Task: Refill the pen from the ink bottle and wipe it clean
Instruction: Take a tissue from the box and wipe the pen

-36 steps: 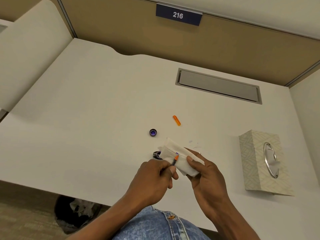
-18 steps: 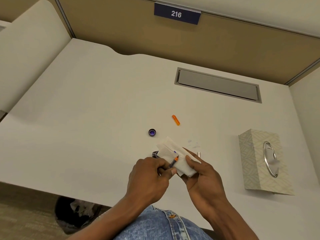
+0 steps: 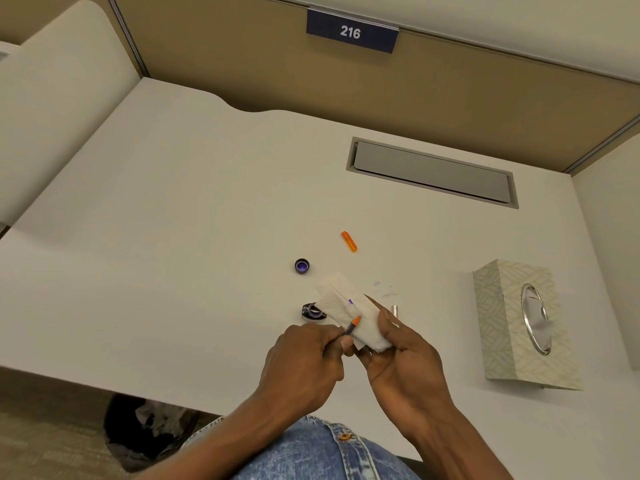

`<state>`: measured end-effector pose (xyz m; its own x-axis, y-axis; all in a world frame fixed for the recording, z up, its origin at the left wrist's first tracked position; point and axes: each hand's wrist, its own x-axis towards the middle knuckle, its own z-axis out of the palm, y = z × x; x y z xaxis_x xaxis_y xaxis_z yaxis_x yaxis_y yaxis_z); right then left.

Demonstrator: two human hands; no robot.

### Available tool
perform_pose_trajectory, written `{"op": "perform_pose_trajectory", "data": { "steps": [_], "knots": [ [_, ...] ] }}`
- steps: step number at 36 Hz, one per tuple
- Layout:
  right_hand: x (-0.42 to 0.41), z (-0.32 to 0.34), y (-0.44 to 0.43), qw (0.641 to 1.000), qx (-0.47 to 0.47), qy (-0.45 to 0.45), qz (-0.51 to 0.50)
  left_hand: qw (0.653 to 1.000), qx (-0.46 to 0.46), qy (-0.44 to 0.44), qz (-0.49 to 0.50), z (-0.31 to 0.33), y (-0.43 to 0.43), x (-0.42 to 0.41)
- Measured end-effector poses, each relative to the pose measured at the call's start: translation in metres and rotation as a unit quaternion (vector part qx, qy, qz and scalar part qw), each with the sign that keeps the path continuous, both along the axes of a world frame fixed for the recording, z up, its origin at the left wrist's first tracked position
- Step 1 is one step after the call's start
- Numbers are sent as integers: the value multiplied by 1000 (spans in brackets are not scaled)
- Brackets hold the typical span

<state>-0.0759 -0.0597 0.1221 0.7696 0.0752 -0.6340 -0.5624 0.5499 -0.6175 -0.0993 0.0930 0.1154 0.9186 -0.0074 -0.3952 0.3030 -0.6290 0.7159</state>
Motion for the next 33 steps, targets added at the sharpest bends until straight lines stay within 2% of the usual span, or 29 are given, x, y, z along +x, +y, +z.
{"op": "perform_pose_trajectory", "data": {
  "steps": [5, 10, 15, 25, 33],
  "knots": [
    [-2, -2, -2, 1000, -31, 0, -1, 1000, 22, -1, -14, -5, 4, 0],
    [-5, 1, 2, 1000, -17, 3, -12, 998, 34, 7, -46, -7, 3, -2],
    [-5, 1, 3, 1000, -5, 16, -16, 997, 7, 25, -68, -3, 1, -3],
    [-4, -6, -5, 1000, 8, 16, -10, 998, 7, 24, -52, -3, 0, -3],
    [-4, -9, -1, 1000, 13, 9, -4, 1000, -11, -2, 24, -1, -5, -3]
  ]
}}
